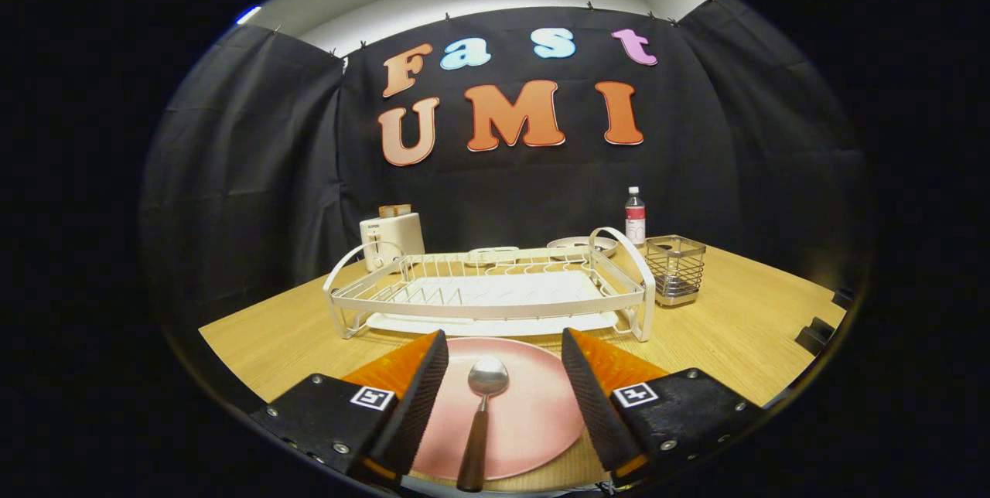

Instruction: Take the plate from the dish rack, then take the spoon from the basket and place it into the plate.

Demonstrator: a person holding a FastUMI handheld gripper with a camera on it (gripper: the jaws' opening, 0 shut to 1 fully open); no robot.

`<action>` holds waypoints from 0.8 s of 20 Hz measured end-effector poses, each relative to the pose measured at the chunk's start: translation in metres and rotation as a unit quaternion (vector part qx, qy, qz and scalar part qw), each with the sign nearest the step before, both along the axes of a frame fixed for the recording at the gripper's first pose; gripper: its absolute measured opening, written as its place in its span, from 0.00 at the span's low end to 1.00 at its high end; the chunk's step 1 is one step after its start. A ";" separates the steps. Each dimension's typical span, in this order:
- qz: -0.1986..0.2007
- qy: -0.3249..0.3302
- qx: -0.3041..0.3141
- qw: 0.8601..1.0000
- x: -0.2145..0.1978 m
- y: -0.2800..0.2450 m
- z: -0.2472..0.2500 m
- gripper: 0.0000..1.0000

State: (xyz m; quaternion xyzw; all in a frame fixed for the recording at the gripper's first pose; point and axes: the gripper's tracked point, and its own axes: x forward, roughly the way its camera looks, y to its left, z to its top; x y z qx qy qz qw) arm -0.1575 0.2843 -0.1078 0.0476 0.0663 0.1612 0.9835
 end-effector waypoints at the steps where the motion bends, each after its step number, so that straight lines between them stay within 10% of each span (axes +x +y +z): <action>1: -0.001 0.005 0.000 1.000 0.002 -0.003 -0.001 0.94; 16: -0.052 0.001 -0.059 0.997 0.055 -0.100 0.045 0.97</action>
